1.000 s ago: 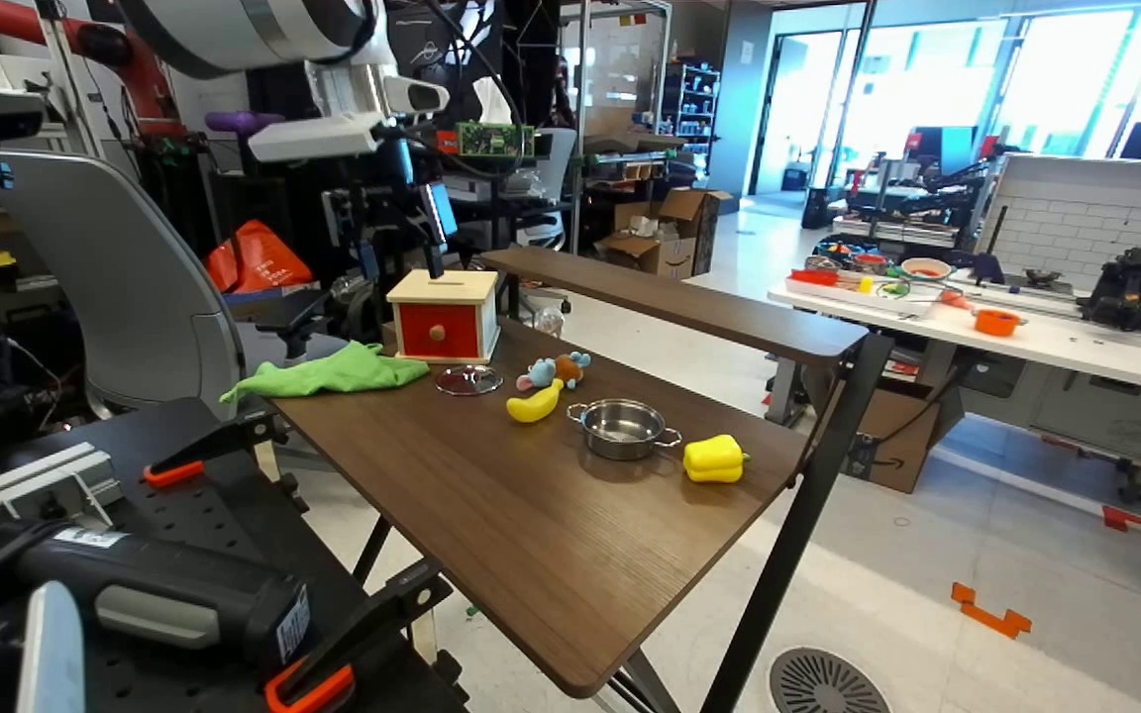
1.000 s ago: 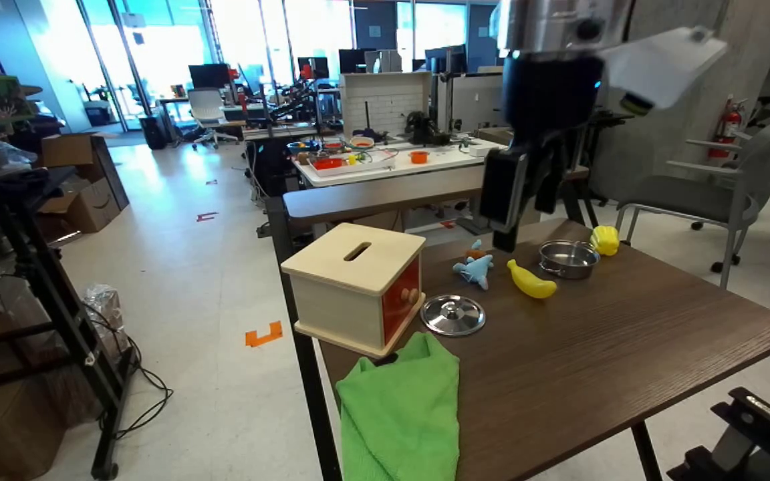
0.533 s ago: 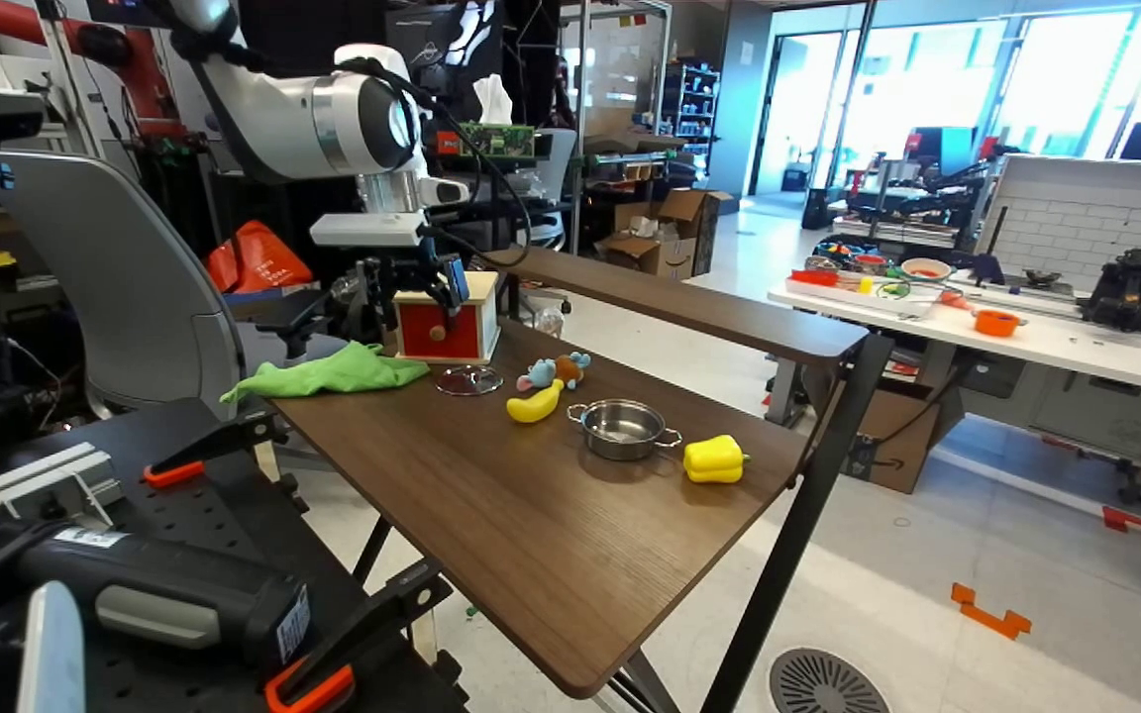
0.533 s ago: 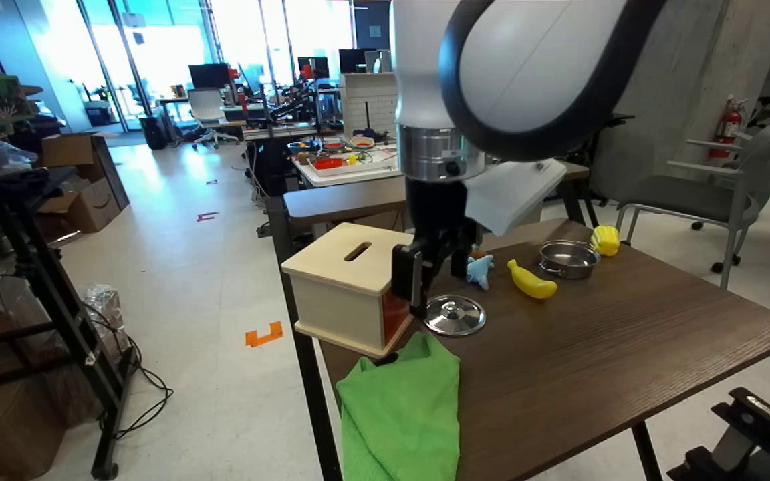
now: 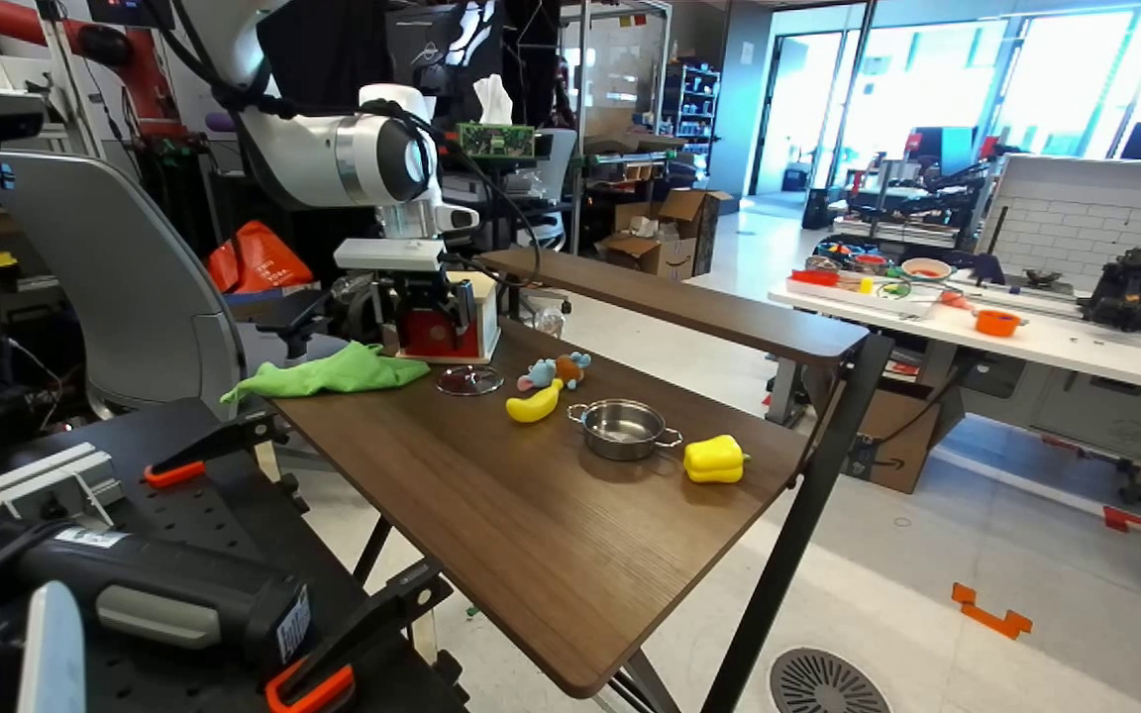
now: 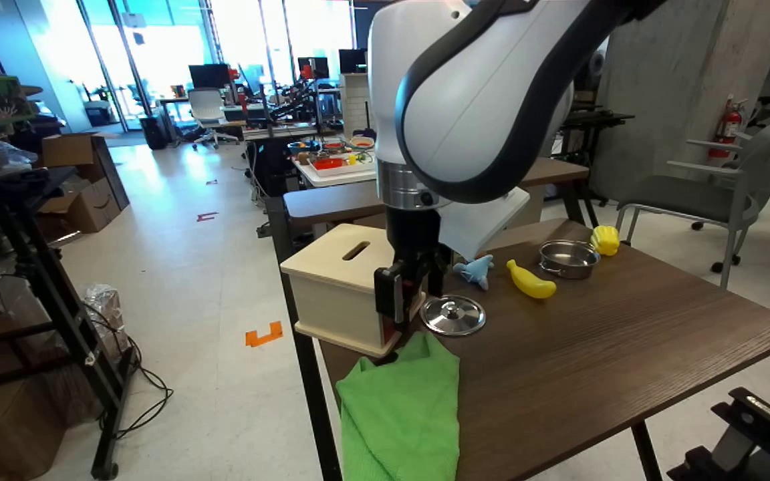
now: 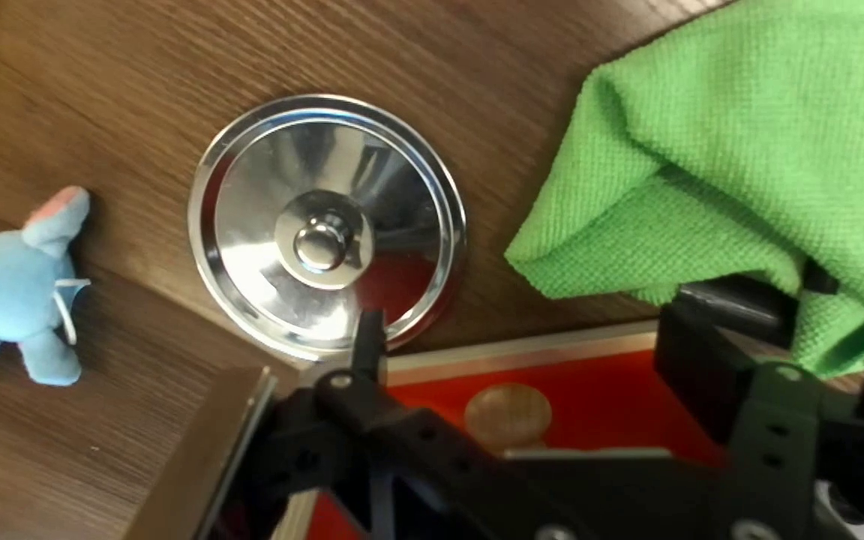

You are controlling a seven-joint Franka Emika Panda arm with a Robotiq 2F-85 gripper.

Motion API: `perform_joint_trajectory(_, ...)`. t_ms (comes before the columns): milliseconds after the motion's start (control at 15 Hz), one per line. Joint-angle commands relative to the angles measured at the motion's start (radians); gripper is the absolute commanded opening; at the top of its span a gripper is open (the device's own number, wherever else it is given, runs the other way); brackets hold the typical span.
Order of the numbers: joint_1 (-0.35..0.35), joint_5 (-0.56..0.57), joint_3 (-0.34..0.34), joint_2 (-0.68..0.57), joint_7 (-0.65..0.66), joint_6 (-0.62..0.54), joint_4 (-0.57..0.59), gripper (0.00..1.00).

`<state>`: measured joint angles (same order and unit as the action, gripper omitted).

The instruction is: Open the drawer

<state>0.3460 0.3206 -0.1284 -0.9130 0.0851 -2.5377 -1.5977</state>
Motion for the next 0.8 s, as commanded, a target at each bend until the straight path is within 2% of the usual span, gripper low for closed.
perform_joint_trajectory(0, 0.018, -0.031, 0.016, -0.025, -0.037, 0.035, 0.06, 0.58)
perform_joint_trajectory(467, 0.024, -0.023, 0.035, -0.004, -0.03, 0.029, 0.027, 0.05)
perform_joint_trajectory(533, 0.026, -0.021, 0.039, 0.001, -0.027, 0.027, 0.018, 0.0)
perform_joint_trajectory(733, 0.027, -0.015, 0.045, 0.02, -0.027, 0.021, -0.016, 0.0)
